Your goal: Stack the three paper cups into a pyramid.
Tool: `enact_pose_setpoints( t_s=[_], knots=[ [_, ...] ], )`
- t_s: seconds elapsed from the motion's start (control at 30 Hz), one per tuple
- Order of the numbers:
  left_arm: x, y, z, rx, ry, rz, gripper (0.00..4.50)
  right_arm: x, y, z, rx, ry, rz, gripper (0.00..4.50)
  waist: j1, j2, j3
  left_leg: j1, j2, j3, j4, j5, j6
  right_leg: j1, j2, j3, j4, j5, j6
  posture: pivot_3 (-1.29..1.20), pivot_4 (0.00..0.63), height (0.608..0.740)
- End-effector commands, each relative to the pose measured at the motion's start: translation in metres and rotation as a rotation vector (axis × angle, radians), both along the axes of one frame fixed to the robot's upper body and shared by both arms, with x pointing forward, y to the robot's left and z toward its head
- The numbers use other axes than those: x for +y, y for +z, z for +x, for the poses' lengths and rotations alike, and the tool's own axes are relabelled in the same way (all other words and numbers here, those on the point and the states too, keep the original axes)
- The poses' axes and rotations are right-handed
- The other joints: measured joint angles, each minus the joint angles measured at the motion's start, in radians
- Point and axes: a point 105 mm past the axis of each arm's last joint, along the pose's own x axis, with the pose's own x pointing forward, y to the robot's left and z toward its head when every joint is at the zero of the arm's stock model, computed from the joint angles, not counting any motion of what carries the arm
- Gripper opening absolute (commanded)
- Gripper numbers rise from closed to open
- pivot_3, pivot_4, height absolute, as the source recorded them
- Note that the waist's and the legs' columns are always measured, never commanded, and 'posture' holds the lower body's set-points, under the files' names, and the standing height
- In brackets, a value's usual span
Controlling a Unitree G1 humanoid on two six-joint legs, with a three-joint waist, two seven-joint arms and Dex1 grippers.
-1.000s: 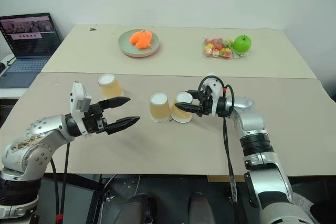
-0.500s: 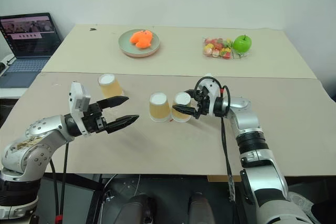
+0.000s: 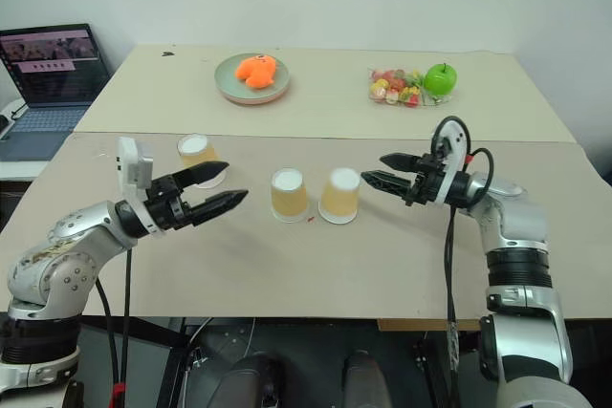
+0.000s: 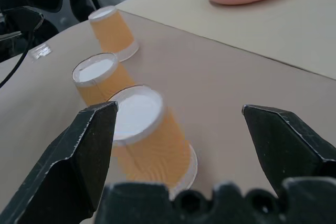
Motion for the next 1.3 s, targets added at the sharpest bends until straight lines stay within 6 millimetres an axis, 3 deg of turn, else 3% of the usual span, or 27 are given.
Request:
enact_pose_setpoints(
  t_s=[0.03, 0.2, 0.33, 0.43, 0.57, 0.67, 0.9, 1.3],
  knots=[
    [0.015, 0.018, 0.006, -0.019, 0.062, -0.100, 4.50, -0.001, 0.026, -0.014, -0.078, 0.015, 0.040, 4.42, -0.002, 0.000, 0.000, 0.000, 0.000, 0.000, 0.000, 0.000, 0.000, 0.000, 0.000, 0.000, 0.000, 0.000, 0.000, 0.00, 0.150, 0.676],
    [0.016, 0.017, 0.011, -0.006, 0.078, -0.102, 4.50, -0.003, 0.023, -0.019, -0.065, -0.004, 0.042, 4.42, 0.002, 0.000, 0.000, 0.000, 0.000, 0.000, 0.000, 0.000, 0.000, 0.000, 0.000, 0.000, 0.000, 0.000, 0.000, 0.00, 0.150, 0.676],
    [0.031, 0.011, 0.021, 0.005, 0.176, -0.101, 4.50, -0.006, 0.020, -0.027, -0.083, -0.004, -0.020, 4.42, 0.008, 0.000, 0.000, 0.000, 0.000, 0.000, 0.000, 0.000, 0.000, 0.000, 0.000, 0.000, -0.001, 0.000, 0.000, 0.00, 0.150, 0.676],
    [0.041, 0.003, 0.026, 0.017, 0.246, -0.081, 4.50, 0.001, 0.023, -0.041, -0.106, 0.054, -0.069, 4.42, 0.009, -0.001, 0.000, 0.000, 0.000, 0.000, 0.000, 0.000, 0.000, 0.000, 0.000, 0.000, -0.001, 0.000, 0.000, 0.00, 0.150, 0.676],
    [0.052, -0.014, 0.034, 0.035, 0.397, -0.030, 4.50, 0.024, 0.049, -0.064, -0.188, 0.181, -0.064, 4.42, 0.004, -0.001, 0.000, 0.000, 0.000, 0.000, 0.000, 0.000, 0.000, 0.000, 0.000, 0.000, -0.001, 0.000, 0.000, 0.00, 0.150, 0.676],
    [0.060, -0.022, 0.043, 0.053, 0.499, -0.021, 4.50, 0.034, 0.054, -0.073, -0.204, 0.229, -0.080, 4.42, 0.006, -0.002, 0.001, 0.000, 0.000, -0.001, 0.000, 0.000, 0.000, 0.000, 0.000, -0.001, 0.000, 0.000, 0.000, 0.00, 0.150, 0.676],
    [0.071, -0.022, 0.054, 0.049, 0.615, -0.045, 4.50, 0.037, 0.042, -0.071, -0.169, 0.227, -0.127, 4.42, 0.015, -0.004, 0.002, 0.000, 0.000, -0.001, 0.000, 0.000, 0.001, 0.001, -0.001, -0.001, -0.001, 0.000, 0.000, 0.00, 0.150, 0.676],
    [0.075, -0.015, 0.072, 0.020, 0.645, -0.012, 4.50, 0.037, 0.041, -0.071, -0.186, 0.209, -0.116, 4.42, 0.025, -0.004, 0.002, -0.001, -0.001, -0.001, 0.001, 0.000, 0.001, 0.000, -0.001, -0.001, -0.001, 0.000, 0.000, 0.00, 0.150, 0.676]
  ],
)
